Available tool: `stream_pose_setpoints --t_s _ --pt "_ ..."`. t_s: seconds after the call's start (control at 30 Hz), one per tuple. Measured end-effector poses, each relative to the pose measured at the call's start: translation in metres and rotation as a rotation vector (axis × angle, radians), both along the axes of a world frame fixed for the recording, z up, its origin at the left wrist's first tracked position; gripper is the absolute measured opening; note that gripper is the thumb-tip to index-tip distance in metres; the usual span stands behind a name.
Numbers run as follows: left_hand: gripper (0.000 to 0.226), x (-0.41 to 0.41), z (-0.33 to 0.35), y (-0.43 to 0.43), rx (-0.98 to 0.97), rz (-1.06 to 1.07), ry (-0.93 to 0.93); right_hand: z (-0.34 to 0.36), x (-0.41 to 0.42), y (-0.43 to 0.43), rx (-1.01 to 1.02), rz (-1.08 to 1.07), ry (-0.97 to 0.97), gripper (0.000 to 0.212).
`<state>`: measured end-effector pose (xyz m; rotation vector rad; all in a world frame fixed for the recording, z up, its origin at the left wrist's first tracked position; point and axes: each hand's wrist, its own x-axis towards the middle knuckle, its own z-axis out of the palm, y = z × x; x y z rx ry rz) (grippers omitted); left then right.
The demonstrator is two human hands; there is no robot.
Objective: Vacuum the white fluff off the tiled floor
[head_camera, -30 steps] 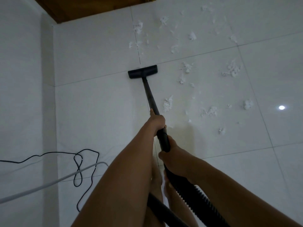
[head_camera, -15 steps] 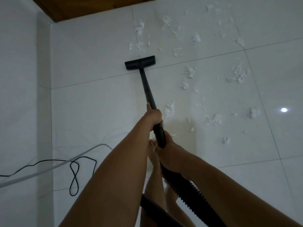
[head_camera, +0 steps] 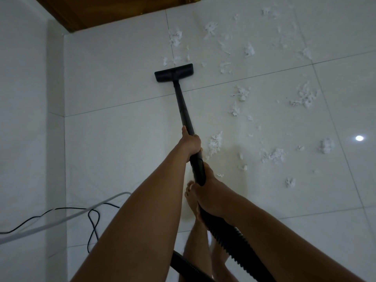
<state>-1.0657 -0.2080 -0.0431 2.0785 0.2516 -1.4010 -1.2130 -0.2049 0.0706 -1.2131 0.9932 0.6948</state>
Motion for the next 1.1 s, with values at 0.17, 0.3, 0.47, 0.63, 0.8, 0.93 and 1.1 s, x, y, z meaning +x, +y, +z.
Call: stream_pose_setpoints --t_s 0.17,0.3,0.47,0.63,0.8,0.93,1.1 --pt "0.071 -0.007 0.007 0.005 0.015 -0.022 -0.012 0.002 -0.007 0.007 0.005 -0.006 -0.033 0.073" --pt "0.073 -0.024 0.015 0.016 0.02 -0.02 0.001 0.013 -0.025 0.017 0.008 -0.013 -0.048 0.074" --pt "0.075 -0.047 0.023 0.03 0.036 -0.071 -0.001 0.032 -0.046 0.027 -0.037 0.046 -0.05 0.075" --pt "0.077 -0.043 0.023 0.034 0.055 -0.109 -0.017 0.025 -0.042 0.031 -0.073 0.1 -0.058 0.073" --pt "0.078 -0.024 0.009 0.029 0.059 -0.139 -0.045 0.017 -0.024 0.028 -0.061 0.064 -0.076 0.072" --pt "0.075 0.0 -0.005 0.024 0.044 -0.152 -0.068 0.008 -0.001 0.026 -0.049 0.051 -0.039 0.074" --pt "0.073 0.036 -0.013 0.014 0.025 -0.169 -0.071 0.002 0.034 0.018 -0.057 0.016 -0.038 0.075"
